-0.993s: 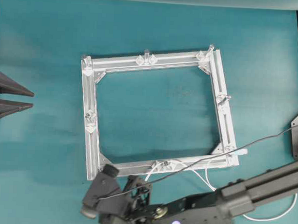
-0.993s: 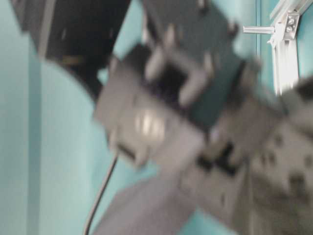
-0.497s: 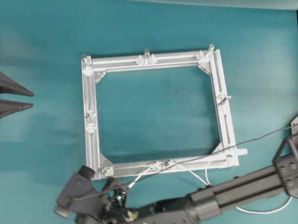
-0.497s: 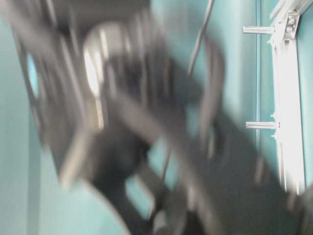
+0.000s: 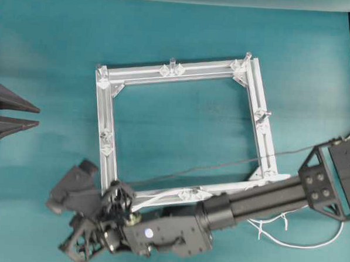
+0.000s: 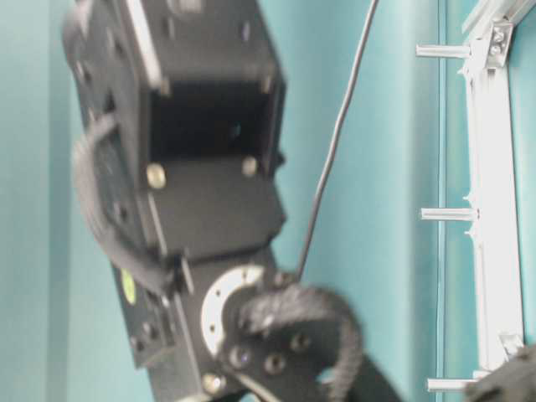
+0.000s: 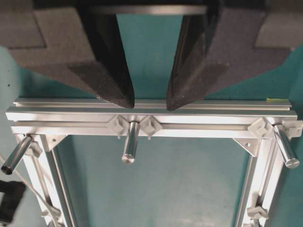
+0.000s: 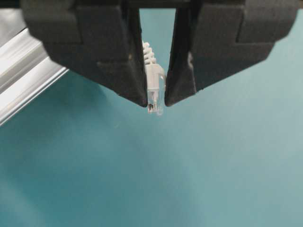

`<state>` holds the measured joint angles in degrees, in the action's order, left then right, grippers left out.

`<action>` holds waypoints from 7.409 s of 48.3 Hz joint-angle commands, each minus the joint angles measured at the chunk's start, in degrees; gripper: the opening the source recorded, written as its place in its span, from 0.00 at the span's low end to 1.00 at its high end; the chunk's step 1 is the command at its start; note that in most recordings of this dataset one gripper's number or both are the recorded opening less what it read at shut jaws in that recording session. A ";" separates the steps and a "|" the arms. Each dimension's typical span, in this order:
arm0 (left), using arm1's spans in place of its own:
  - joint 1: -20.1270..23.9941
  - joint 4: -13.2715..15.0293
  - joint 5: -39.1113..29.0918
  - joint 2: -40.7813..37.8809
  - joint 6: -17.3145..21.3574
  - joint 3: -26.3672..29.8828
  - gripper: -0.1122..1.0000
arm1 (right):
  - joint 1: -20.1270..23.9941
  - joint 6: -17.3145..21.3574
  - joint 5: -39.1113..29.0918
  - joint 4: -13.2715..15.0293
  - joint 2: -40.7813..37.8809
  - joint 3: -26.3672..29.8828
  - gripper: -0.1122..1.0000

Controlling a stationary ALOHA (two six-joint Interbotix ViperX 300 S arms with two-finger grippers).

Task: Move the cable alternately left and right between 8 pins so it hooks onto each one.
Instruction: 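Move the plug to the bottom-left corner, laying cable along bottom pins, then lift the plug up along the left rail to the top-left corner, then swing the plug around the top-left corner pin back over the frame, then drag the cable with the right gripper along the top rail rightward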

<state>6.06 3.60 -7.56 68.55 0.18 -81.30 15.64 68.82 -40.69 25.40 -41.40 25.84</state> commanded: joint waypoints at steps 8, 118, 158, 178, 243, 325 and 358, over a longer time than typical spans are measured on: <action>-0.09 -0.09 0.53 -0.35 -0.35 0.62 0.44 | -2.90 -0.18 0.18 0.70 1.49 1.49 0.25; -0.09 -0.09 0.53 -0.35 -0.26 0.62 0.44 | -19.34 -18.63 3.52 -4.57 11.07 -12.66 0.25; -0.09 -0.09 0.53 -0.35 -0.26 0.62 0.44 | -19.42 -35.33 -4.22 -14.06 -3.16 14.06 0.25; -0.09 -0.09 0.53 -0.35 -0.26 0.62 0.44 | -23.38 -35.24 -3.96 -13.80 -4.83 18.46 0.25; -0.09 -0.09 0.53 -0.26 -0.26 0.62 0.44 | -29.79 -24.61 4.83 -8.26 8.44 -3.96 0.25; -0.09 -0.09 0.53 -0.26 -0.26 0.62 0.44 | -19.34 -20.74 25.14 -7.38 28.39 -41.48 0.19; -0.09 -0.09 0.44 -0.35 -0.26 0.62 0.44 | -19.51 -20.48 24.61 -7.29 36.56 -54.58 0.19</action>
<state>6.06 3.69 -7.56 68.64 0.18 -81.39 -4.22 48.34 -16.00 17.93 -7.38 -28.56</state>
